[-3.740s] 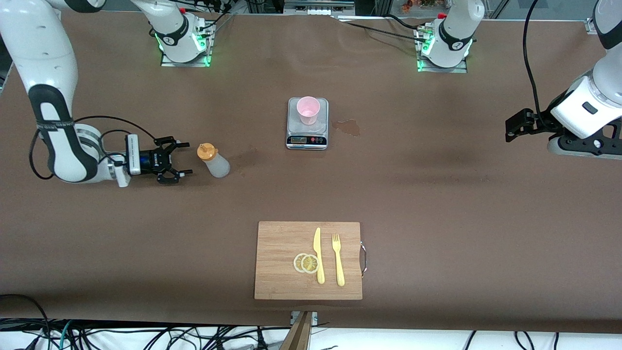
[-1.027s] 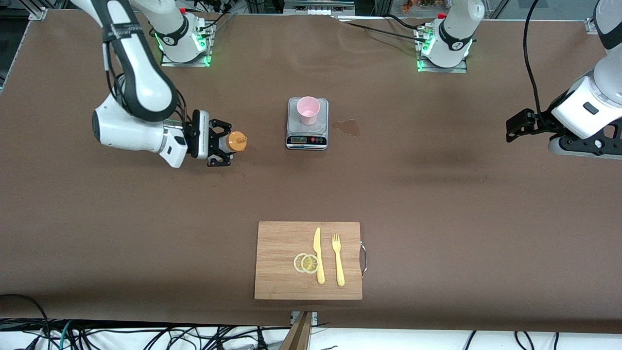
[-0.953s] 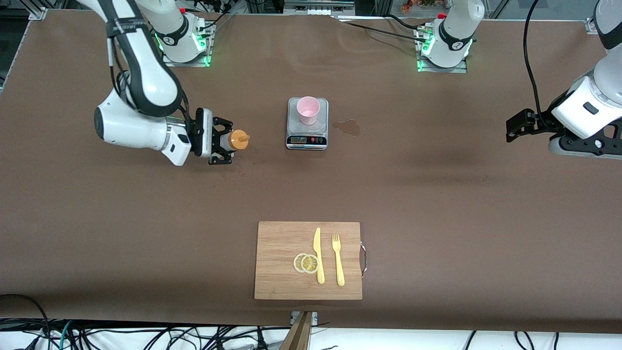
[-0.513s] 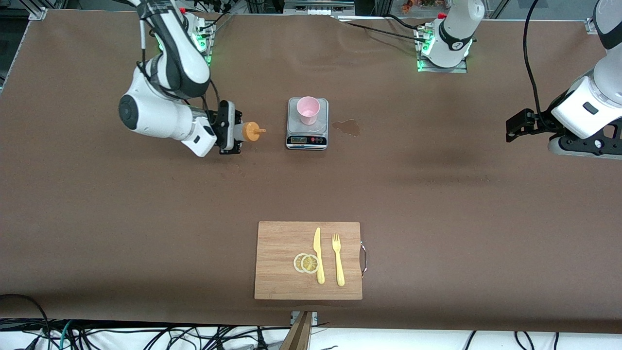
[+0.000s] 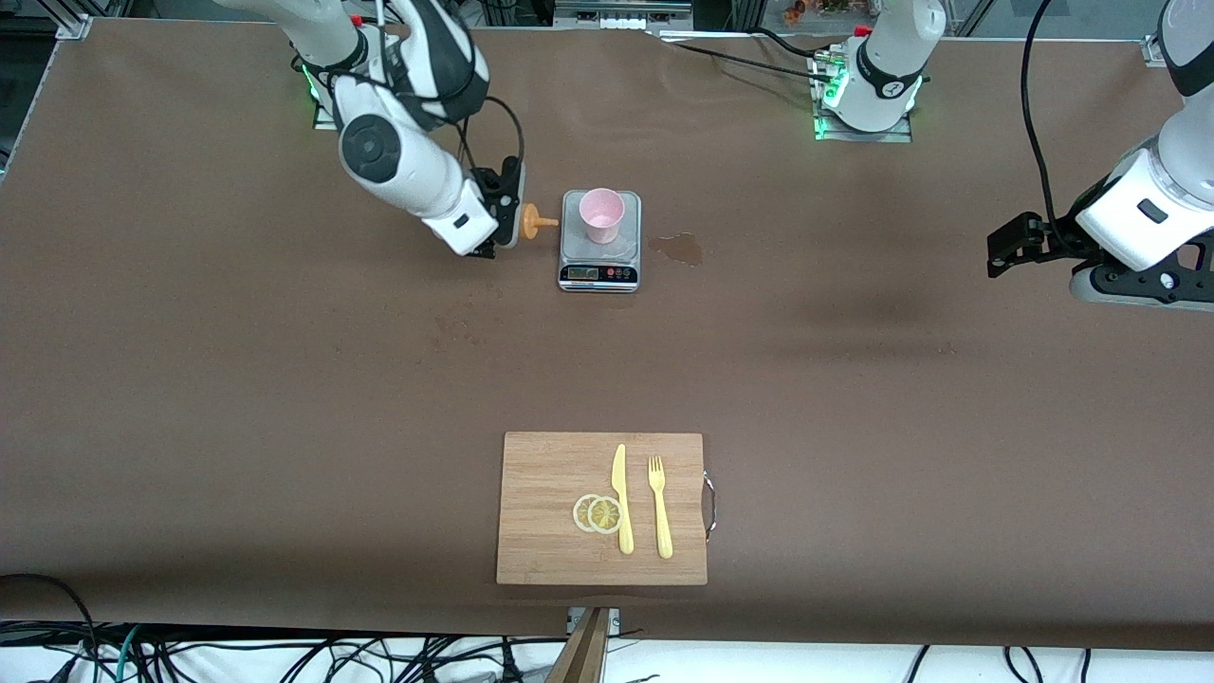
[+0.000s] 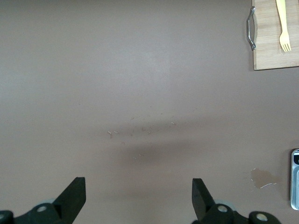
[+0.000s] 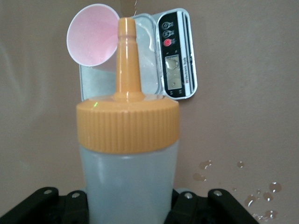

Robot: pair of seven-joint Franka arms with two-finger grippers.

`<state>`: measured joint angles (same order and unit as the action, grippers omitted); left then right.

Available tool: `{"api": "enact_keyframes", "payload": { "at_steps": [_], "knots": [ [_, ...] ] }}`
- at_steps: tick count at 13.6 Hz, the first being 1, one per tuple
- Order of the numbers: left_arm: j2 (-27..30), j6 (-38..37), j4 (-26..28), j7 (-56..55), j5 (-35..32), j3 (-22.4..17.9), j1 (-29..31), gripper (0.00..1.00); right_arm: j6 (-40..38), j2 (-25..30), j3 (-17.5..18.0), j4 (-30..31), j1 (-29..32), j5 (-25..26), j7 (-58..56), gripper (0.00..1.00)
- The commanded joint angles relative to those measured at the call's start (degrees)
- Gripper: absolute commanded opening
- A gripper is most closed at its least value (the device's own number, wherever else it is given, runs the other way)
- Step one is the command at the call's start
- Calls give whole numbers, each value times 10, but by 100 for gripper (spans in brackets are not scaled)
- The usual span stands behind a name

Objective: Add sauce to pink cup with both arms
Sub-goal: 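Tilt the bottle nozzle over the pink cup and squeeze sauce in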

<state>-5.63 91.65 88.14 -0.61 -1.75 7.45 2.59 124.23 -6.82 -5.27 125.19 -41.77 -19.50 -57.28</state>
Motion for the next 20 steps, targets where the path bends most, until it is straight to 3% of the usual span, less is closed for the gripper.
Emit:
{"api": "enact_keyframes", "payload": {
  "at_steps": [1, 3, 9, 11, 13, 20],
  "knots": [
    [-4, -6, -13, -4, -5, 3, 0, 100, 1, 27, 17, 22, -16, 52, 77, 11],
    [-4, -6, -13, -4, -5, 1, 0, 100, -8, 27, 18, 20, -36, 81, 126, 11],
    [-3, -10, -14, -4, -4, 7, 0, 100, -30, 21, 79, 11, -45, 173, 271, 10],
    [0, -18, -12, -1, -3, 4, 0, 100, -36, 15, 91, 6, -47, 180, 283, 10],
    [3, -20, -13, 4, 25, 1, 1, 100, -60, 7, 96, -6, -48, 204, 303, 10],
    [4, -19, -20, 2, 25, -1, 1, 100, -124, -49, 103, -82, -69, 247, 358, 10]
  ]
}}
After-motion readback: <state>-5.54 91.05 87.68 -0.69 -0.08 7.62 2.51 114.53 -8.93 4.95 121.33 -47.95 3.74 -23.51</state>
